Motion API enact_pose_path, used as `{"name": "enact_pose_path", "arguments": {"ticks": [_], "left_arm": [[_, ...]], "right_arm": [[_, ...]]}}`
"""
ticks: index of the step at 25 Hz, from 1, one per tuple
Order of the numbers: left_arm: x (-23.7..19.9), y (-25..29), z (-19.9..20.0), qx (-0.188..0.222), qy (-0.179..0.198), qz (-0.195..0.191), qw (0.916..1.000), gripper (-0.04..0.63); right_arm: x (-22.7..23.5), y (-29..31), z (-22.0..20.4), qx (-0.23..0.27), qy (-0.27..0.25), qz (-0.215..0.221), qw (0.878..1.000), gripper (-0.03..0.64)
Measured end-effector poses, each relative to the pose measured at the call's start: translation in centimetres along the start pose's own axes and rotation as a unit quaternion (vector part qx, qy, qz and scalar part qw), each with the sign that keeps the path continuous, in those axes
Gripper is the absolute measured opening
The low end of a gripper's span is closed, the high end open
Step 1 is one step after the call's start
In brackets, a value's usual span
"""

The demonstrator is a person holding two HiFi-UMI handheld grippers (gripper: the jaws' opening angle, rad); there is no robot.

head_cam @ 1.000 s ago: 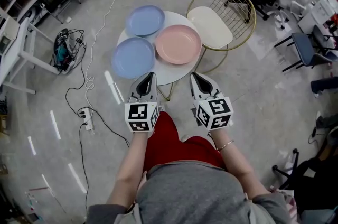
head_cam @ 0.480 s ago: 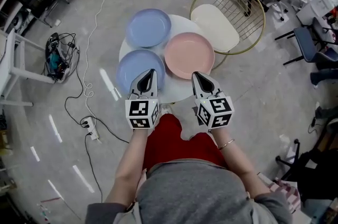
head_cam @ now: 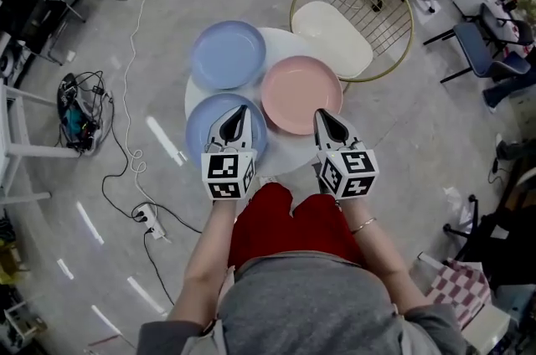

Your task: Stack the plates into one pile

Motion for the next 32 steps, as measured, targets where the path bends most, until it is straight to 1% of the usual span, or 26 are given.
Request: {"name": "enact_pose_path", "arguments": {"ticks": [4, 7, 9, 11, 15, 18, 22, 27, 32], "left_arm": [[-0.5, 1.4, -0.3, -0.009, 0.002, -0.010, 0.9999, 0.015], [-0.9, 1.6, -0.9, -0.017, 0.002, -0.006, 0.9998, 0.015], [-1.5, 1.3, -1.5, -0.024, 0.000, 0.003, 0.9997, 0.015], [-2.1, 0.7, -2.2, -0.034, -0.005, 0.019, 0.9992, 0.015], [-3.4, -1.4, -3.6, -0.049, -0.023, 0.071, 0.9960, 0.015], [-4.8, -3.3, -4.9, -0.060, -0.037, 0.112, 0.9912, 0.015], [-6.9, -5.7, -6.8, -0.075, -0.061, 0.157, 0.9828, 0.015], [-9.0, -8.1, -9.3, -0.088, -0.092, 0.200, 0.9715, 0.015], [-9.3, -9.8, -11.4, -0.101, -0.119, 0.228, 0.9612, 0.015]], "right_arm": [[0.7, 0.1, -0.3, -0.009, 0.006, -0.021, 1.000, 0.029], [0.5, 0.4, -0.9, -0.020, 0.007, -0.017, 1.000, 0.029], [-0.2, 0.9, -1.5, -0.029, 0.005, -0.005, 1.000, 0.029], [-0.9, 1.7, -1.8, -0.040, 0.002, 0.013, 0.999, 0.029], [-2.6, 3.5, -2.3, -0.065, -0.012, 0.065, 0.996, 0.029], [-4.4, 5.1, -3.0, -0.085, -0.027, 0.100, 0.991, 0.029], [-6.9, 6.8, -4.2, -0.113, -0.047, 0.129, 0.984, 0.029], [-9.2, 8.4, -6.1, -0.148, -0.061, 0.150, 0.976, 0.029], [-9.8, 9.1, -7.7, -0.177, -0.071, 0.158, 0.969, 0.029]]}}
Point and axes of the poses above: the fingertips, and each gripper's own axes: y forward along the fingers, x to its right, z out of its top, the point moved 6 cm from there along -y, backward along the fingers, and after that the axes turned 1 degree about x, right-handed, at the moved point
